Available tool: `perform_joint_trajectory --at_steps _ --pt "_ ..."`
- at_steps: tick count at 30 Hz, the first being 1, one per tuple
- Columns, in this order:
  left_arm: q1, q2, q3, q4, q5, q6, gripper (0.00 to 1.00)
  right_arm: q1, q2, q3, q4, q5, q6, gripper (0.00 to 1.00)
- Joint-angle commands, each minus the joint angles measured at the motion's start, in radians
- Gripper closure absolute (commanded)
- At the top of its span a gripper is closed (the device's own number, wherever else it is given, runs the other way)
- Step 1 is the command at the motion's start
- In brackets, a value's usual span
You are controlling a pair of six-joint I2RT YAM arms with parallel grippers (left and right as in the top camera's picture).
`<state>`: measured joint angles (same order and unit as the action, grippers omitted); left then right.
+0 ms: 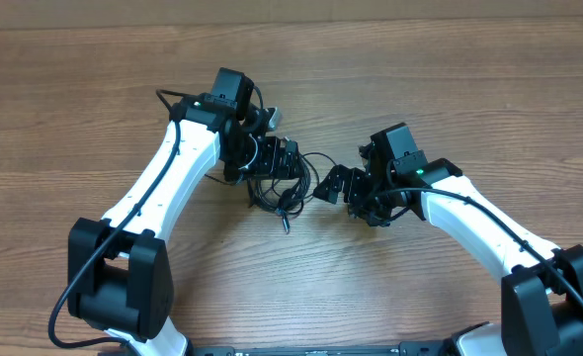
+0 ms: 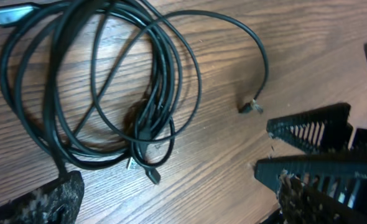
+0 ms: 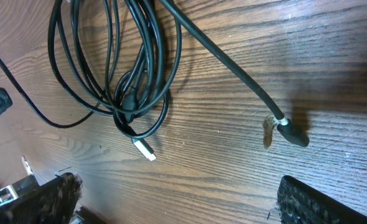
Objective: Untangle cables
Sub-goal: 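Open the right gripper and withdraw it rightward from the cables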
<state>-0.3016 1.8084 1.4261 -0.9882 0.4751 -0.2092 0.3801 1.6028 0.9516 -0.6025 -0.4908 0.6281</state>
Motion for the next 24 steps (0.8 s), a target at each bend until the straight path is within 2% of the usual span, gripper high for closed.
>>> perform_joint_trajectory --at_steps 1,11,16,24 --pt "-0.008 0.003 -0.004 0.003 -0.038 -0.053 0.00 -0.002 -0.009 0.000 0.006 0.004 -0.009 0.00" --pt "-0.008 0.002 -0.004 -0.076 -0.092 -0.030 0.00 -0.002 -0.010 0.000 0.063 0.004 -0.009 0.00" --pt "-0.008 0.003 -0.005 -0.085 -0.117 -0.031 0.00 -0.033 -0.010 0.000 0.107 0.159 -0.009 0.00" --pt "-0.008 0.003 -0.014 -0.060 -0.128 -0.031 0.00 -0.149 -0.010 0.000 -0.131 0.449 -0.009 0.00"
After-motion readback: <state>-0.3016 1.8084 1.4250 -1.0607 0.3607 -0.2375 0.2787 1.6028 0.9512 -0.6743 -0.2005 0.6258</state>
